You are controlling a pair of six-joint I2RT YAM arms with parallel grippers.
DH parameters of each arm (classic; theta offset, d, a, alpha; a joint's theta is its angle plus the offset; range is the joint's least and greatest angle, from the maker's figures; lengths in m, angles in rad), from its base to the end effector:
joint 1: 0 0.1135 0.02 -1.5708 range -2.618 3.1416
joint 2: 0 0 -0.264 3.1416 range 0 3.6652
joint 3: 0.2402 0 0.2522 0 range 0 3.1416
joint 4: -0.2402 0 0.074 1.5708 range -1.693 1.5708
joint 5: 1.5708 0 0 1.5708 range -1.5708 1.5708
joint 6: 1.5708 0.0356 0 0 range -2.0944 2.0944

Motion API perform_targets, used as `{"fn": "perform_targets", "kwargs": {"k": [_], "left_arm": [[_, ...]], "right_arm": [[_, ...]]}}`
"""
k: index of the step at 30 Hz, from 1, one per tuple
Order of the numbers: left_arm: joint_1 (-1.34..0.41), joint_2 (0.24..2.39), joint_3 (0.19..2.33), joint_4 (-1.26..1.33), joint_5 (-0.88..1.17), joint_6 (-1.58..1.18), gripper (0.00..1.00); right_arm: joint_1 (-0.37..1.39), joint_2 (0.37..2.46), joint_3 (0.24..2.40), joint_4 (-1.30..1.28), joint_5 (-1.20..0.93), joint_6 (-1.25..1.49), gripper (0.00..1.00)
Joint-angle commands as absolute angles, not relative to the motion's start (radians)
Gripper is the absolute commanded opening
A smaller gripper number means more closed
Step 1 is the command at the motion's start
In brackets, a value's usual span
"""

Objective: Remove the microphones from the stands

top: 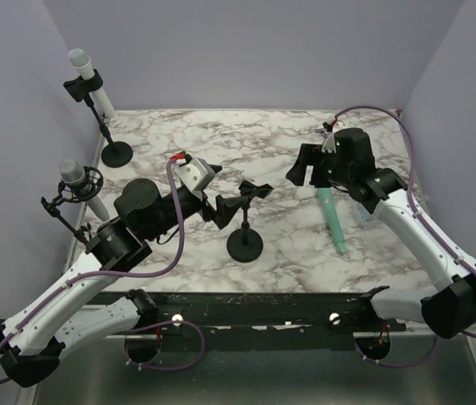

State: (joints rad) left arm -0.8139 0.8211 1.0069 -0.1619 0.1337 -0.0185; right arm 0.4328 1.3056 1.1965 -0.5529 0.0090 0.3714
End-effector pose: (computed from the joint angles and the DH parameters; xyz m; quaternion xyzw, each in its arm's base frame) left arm 0.1195 -0.1334 0.4135 0.3140 0.6241 -0.3313 0.6341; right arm 0.2609 0.1202 0.3339 -0.0256 0.8982 0.1680 0.4055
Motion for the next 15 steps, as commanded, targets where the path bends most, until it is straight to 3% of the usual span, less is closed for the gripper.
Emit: {"fn": "perform_targets", "kwargs": {"k": [1, 5, 7, 15], "left_arm": [[-0.821, 0.810, 0.993, -0.141, 0.098, -0.011, 0.93], [-0.824, 0.811, 0.991, -0.141, 0.088, -0.008, 0.93], [-0.824, 0.813, 0.992, -0.142, 0.092, -0.009, 0.93], [-0.830, 0.846, 1.003, -0.156, 0.090, -0.012, 0.93]], "right_arm": [[0.437, 1.216, 1.167, -0.438, -0.487, 0.427, 0.85], [0.437, 1.123, 1.135, -0.330, -0.617, 0.496, 0.89], [0.439, 1.093, 1.097, -0.225, -0.696, 0.563, 1.00], [0.453, 1.130, 1.105, -0.184, -0.699, 0.600, 1.00]]}}
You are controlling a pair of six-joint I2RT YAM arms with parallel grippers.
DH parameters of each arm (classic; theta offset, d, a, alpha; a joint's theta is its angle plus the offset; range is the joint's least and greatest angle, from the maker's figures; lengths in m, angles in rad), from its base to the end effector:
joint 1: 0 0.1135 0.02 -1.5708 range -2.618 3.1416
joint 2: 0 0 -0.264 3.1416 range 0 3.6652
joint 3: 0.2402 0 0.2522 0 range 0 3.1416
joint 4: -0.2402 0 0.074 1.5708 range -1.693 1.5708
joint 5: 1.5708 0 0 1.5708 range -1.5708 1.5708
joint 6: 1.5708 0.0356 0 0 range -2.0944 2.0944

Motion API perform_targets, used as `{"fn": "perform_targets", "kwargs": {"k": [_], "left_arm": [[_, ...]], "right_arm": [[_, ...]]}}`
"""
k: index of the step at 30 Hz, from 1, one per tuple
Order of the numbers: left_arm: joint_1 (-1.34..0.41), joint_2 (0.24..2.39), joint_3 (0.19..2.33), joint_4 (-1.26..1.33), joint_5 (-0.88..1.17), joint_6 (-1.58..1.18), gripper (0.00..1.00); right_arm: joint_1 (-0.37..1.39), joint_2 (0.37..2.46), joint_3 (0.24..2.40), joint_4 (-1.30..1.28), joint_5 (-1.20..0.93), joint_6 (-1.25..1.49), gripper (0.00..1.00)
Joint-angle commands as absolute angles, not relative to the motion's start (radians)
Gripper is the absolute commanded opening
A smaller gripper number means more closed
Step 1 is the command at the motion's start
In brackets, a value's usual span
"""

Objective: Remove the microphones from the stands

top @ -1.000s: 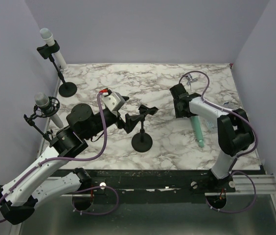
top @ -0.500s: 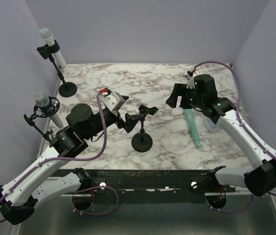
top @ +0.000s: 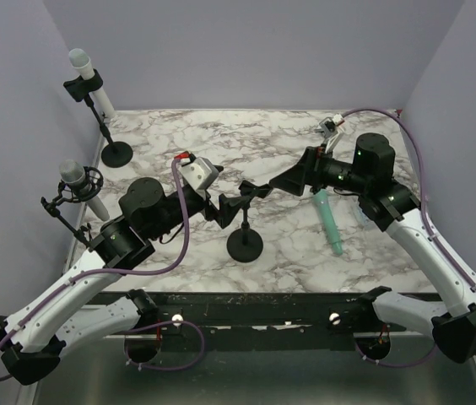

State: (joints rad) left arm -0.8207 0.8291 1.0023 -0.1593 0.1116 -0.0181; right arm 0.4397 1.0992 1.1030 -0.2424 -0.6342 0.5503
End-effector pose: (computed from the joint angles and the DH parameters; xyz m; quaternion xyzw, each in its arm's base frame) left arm 0.1212 -0.1358 0.4110 0.3104 0.6299 -0.3253 0.6333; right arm 0.2123 0.1232 0.3853 -0.1511 0.7565 0.4946 0.4002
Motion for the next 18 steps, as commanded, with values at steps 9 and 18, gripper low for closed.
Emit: {"fn": "perform_targets", "kwargs": {"k": [9, 18], "left_arm": [[-0.839, 0.847, 1.002, -0.156, 0.065, -0.005, 0.93], [-0.845, 0.832, 1.002, -0.159, 0.058, -0.005, 0.93]], "right_arm": [[0.588, 1.189, 1.147, -0.221, -0.477, 0.577, 1.00], [0.604, 1.221, 1.175, -0.222, -0.453, 0.590, 1.00]]}}
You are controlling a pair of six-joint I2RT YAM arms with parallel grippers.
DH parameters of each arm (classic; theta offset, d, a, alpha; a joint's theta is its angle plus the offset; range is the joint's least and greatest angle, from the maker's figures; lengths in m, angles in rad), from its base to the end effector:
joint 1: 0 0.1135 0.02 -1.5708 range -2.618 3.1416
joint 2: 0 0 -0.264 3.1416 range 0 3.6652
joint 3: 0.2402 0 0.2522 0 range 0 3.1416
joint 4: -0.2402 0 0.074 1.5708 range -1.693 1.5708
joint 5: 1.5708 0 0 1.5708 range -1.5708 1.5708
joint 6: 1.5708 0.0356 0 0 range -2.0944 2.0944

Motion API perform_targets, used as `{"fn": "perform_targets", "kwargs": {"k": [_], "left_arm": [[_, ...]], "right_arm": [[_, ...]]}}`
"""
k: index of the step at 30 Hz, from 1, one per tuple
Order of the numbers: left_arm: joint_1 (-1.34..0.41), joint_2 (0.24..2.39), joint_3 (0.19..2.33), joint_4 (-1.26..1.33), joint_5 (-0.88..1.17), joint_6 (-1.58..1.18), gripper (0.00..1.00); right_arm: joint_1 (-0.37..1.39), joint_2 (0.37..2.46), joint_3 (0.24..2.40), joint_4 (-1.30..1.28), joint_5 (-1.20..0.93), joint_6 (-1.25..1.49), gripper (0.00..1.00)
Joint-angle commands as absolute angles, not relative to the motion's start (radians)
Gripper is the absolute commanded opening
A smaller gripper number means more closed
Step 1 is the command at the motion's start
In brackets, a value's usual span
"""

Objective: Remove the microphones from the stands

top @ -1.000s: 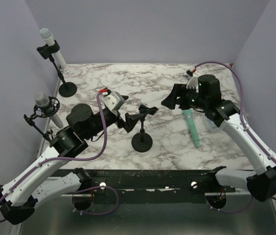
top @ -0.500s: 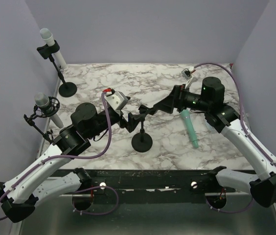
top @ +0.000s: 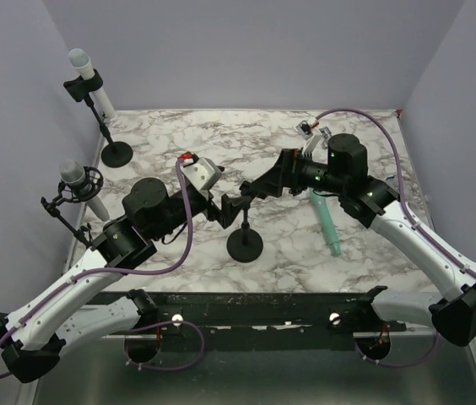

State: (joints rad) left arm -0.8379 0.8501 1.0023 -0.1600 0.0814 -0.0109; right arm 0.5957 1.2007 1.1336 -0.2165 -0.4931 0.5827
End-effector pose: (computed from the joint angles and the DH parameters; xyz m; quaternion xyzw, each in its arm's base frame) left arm 0.1238 -0.1419 0.4074 0.3112 0.6380 -0.3161 0.6294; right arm 0.2174 0.1677 0.3736 -0.1515 0.7748 0.4857 0.3753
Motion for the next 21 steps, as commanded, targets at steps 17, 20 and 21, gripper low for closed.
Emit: {"fn": "perform_targets", "kwargs": {"k": [17, 20, 21], "left_arm": [[-0.853, 0.823, 0.999, -0.158, 0.039, -0.005, 0.93], [-0.854, 0.822, 0.999, -0.158, 0.035, -0.005, 0.93], [-0.854, 0.823, 0.999, -0.159, 0.034, 0.008, 0.93]], "right_arm": [[0.648, 1.246, 1.043, -0.268, -0.399, 0.557, 0.93], [0.655, 1.243, 1.010, -0.278, -0.395, 0.555, 0.93], [0.656, 1.240, 0.997, -0.285, -0.387, 0.556, 0.93]]}}
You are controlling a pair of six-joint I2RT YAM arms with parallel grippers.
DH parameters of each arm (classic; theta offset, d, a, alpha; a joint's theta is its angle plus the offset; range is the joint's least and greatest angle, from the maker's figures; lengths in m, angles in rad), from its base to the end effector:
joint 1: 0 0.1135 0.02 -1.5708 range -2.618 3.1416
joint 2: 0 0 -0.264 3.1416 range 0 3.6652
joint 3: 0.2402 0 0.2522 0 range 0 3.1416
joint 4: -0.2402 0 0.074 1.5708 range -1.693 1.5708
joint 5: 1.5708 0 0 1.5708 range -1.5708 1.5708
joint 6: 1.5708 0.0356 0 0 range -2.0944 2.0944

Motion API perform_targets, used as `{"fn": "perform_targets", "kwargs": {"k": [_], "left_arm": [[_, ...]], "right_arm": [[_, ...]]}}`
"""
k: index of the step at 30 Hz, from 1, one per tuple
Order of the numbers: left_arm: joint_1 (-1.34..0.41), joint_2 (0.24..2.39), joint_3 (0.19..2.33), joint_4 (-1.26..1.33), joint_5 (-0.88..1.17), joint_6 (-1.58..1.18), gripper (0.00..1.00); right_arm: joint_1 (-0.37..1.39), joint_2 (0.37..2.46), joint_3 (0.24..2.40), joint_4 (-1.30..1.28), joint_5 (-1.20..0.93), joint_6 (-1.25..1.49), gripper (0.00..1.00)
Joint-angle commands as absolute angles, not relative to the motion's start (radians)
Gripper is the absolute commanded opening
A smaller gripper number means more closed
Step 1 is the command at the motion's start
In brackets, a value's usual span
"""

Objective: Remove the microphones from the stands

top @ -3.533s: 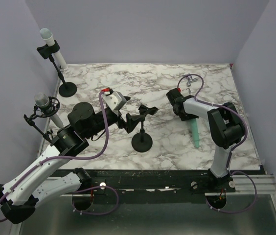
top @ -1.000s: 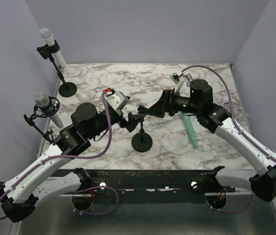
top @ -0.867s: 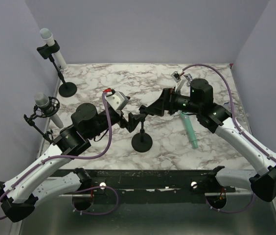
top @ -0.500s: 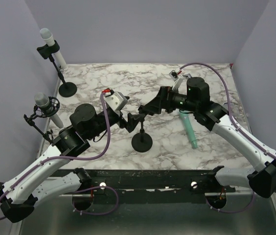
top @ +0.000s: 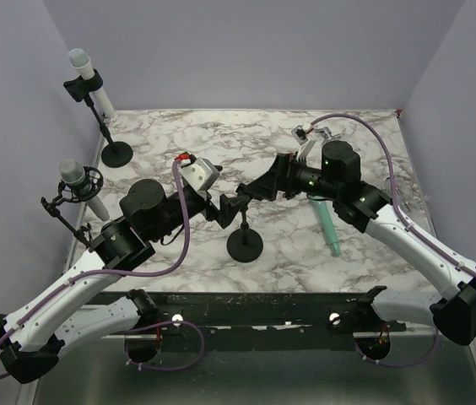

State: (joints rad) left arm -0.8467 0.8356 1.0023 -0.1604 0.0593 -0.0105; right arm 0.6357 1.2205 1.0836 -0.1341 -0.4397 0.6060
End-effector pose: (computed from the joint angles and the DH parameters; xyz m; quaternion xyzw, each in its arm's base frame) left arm 0.1204 -0.1393 0.4098 0.3053 0.6353 -0.3137 0.6362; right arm 0.2184 0.1800 0.3590 -0.1435 0.7749 0.4848 0.3793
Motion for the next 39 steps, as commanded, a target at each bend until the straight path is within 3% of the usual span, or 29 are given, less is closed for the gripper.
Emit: {"fn": "perform_targets", "kwargs": {"k": [1, 15, 26, 39], "left_arm": [[-0.855, 0.822, 0.999, -0.158, 0.032, 0.019, 0.93], [-0.859, 0.828, 0.997, -0.158, 0.033, 0.019, 0.93], [-0.865, 0.828, 0.999, -0.160, 0.027, 0.022, 0.93], [-0.867, 0.821, 1.002, -0.164, 0.024, 0.026, 0.93]], "right_arm": [[0.658, 1.234, 0.986, -0.294, -0.380, 0.553, 0.93], [0.663, 1.222, 0.799, -0.218, -0.354, 0.587, 0.93], [0.666, 1.204, 0.885, -0.266, -0.336, 0.551, 0.95], [0.667, 1.177, 0.848, -0.105, -0.625, 0.571, 1.00]]}}
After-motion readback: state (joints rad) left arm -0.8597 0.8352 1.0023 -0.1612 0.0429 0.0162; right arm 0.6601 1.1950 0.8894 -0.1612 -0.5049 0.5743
